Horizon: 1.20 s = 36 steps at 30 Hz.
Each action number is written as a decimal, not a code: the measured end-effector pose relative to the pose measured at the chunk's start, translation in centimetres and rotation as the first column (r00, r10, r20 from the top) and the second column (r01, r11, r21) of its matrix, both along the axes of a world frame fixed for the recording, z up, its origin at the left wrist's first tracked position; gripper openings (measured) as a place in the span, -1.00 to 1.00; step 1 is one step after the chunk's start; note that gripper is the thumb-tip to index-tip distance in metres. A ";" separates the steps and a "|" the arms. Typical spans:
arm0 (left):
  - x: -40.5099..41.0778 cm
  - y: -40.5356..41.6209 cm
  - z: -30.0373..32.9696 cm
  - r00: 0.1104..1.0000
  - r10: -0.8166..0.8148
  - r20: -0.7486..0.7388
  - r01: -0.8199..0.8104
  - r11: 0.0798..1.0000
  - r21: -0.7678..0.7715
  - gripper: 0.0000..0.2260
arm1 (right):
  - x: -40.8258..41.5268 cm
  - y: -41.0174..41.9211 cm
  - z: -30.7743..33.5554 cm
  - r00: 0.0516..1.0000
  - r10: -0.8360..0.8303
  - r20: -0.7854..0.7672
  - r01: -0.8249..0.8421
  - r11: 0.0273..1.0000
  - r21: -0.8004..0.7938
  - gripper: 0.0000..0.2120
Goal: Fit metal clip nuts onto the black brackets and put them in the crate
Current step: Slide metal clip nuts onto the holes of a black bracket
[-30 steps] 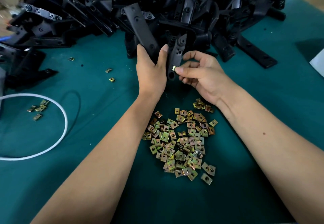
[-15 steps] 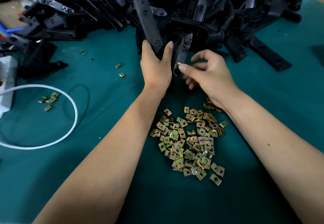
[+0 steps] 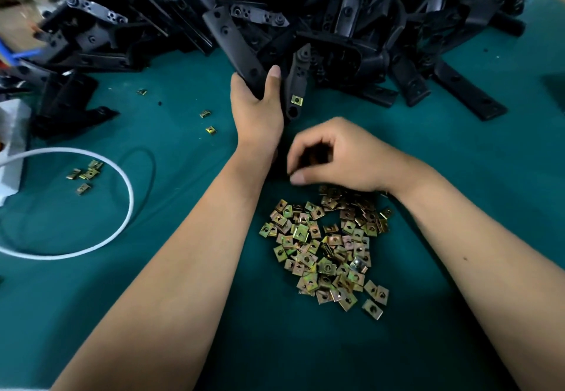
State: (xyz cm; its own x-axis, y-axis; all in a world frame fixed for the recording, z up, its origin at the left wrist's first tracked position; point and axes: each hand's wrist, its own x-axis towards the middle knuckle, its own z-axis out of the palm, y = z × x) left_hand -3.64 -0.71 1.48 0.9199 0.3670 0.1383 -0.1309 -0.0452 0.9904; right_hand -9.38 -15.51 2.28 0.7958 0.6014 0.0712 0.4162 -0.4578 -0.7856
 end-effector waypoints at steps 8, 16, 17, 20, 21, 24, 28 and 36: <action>-0.7 0.0 0.4 0.990 -0.142 0.001 0.136 0.945 -0.297 -0.75 | 1.2 -2.4 -0.8 0.841 -0.128 -0.526 0.501 0.553 0.666 -0.88; -1.5 -0.8 0.5 0.982 -0.187 -0.010 0.167 0.898 -0.406 -0.53 | 1.2 -1.9 -0.9 0.834 -0.197 -0.515 0.530 0.546 0.649 -0.87; -1.5 -1.0 0.4 0.981 -0.196 -0.014 0.171 0.890 -0.423 -0.52 | 1.2 -1.9 -0.9 0.831 -0.198 -0.519 0.534 0.542 0.649 -0.89; -1.6 -1.2 0.3 0.974 -0.225 -0.009 0.194 0.862 -0.468 -0.57 | 1.2 -1.6 -0.8 0.816 -0.242 -0.525 0.566 0.523 0.637 -0.88; -1.6 -1.2 0.3 0.972 -0.236 -0.007 0.203 0.847 -0.491 -0.60 | 1.2 -1.6 -0.8 0.808 -0.265 -0.526 0.580 0.512 0.634 -0.84; -1.6 -1.3 0.3 0.967 -0.256 0.008 0.223 0.826 -0.518 -0.64 | 1.2 -1.4 -0.8 0.789 -0.294 -0.539 0.612 0.460 0.643 -0.77; -1.5 -1.3 0.2 0.968 -0.249 0.017 0.221 0.823 -0.523 -0.61 | 1.2 -1.4 -0.9 0.786 -0.299 -0.541 0.617 0.431 0.659 -0.91; -1.3 -1.5 -0.2 0.964 -0.267 0.015 0.247 0.865 -0.436 -0.68 | 1.2 -1.3 -1.1 0.797 -0.292 -0.528 0.602 0.452 0.658 -0.90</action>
State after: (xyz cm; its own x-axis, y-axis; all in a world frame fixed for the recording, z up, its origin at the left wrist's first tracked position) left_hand -4.91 -2.23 1.29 0.9912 0.1304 -0.0221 -0.0345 0.4160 0.9087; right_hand -8.14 -16.85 1.21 0.9997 -0.0205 0.0139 0.0199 0.3337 -0.9425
